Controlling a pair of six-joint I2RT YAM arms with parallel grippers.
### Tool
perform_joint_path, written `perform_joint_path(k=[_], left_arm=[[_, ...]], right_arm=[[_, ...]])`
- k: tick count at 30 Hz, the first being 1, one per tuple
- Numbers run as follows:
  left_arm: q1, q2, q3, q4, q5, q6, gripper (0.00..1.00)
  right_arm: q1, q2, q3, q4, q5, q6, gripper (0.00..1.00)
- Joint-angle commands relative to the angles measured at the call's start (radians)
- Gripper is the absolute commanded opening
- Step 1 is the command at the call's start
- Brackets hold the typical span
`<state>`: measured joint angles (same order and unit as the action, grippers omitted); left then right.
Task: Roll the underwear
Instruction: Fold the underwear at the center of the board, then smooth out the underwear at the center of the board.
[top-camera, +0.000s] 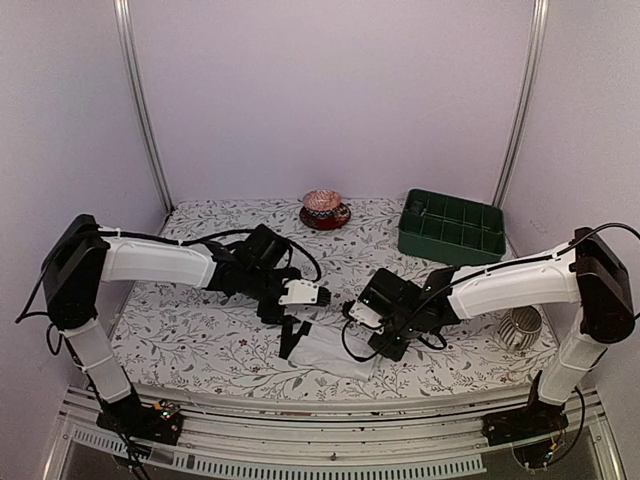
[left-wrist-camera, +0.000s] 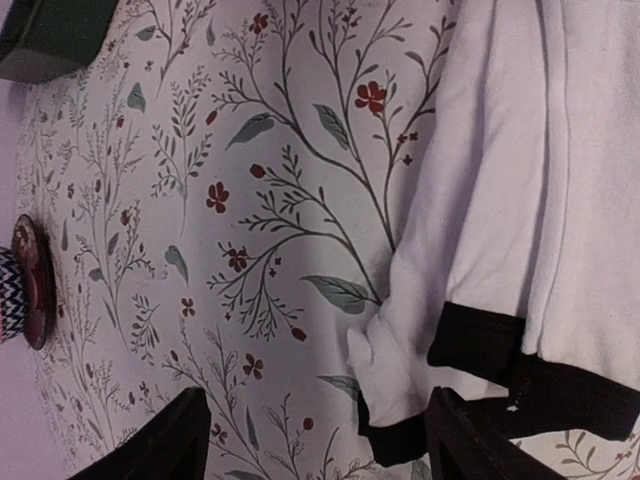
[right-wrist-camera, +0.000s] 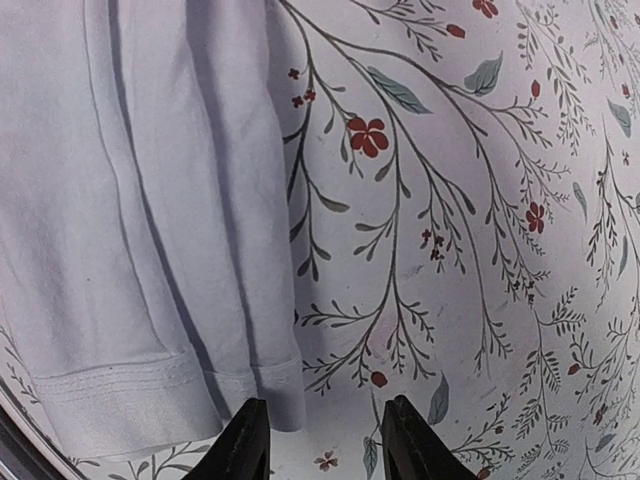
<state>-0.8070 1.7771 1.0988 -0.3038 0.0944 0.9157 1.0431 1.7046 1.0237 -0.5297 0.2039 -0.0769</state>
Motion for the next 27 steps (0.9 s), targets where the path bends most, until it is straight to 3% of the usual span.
perform_joint_path(k=[1, 4, 7, 11, 14, 18, 27], left_arm=[[0.023, -0.128, -0.087, 0.164, -0.007, -0.022, 0.77], [0.031, -0.197, -0.131, 0.152, 0.062, 0.023, 0.74], [0.031, -0.195, -0.124, 0.061, 0.167, 0.081, 0.53], [0.027, -0.086, -0.033, -0.107, 0.253, 0.104, 0.35], [0.026, -0.003, 0.037, -0.198, 0.289, 0.111, 0.24], [0.027, 0.039, 0.053, -0.224, 0.314, 0.121, 0.25], [0.035, 0.038, 0.041, -0.234, 0.317, 0.123, 0.40]], right_arm=[[0.043, -0.070, 0.030, 0.042, 0.028, 0.014, 0.40], [0.047, -0.108, 0.043, 0.071, -0.024, 0.002, 0.40], [0.047, -0.140, 0.061, 0.110, -0.060, -0.009, 0.40], [0.032, -0.120, 0.104, 0.163, -0.129, -0.011, 0.37], [-0.003, -0.082, 0.118, 0.224, -0.227, 0.003, 0.29], [-0.045, -0.024, 0.114, 0.305, -0.336, 0.038, 0.14], [-0.100, 0.086, 0.088, 0.433, -0.485, 0.100, 0.06]])
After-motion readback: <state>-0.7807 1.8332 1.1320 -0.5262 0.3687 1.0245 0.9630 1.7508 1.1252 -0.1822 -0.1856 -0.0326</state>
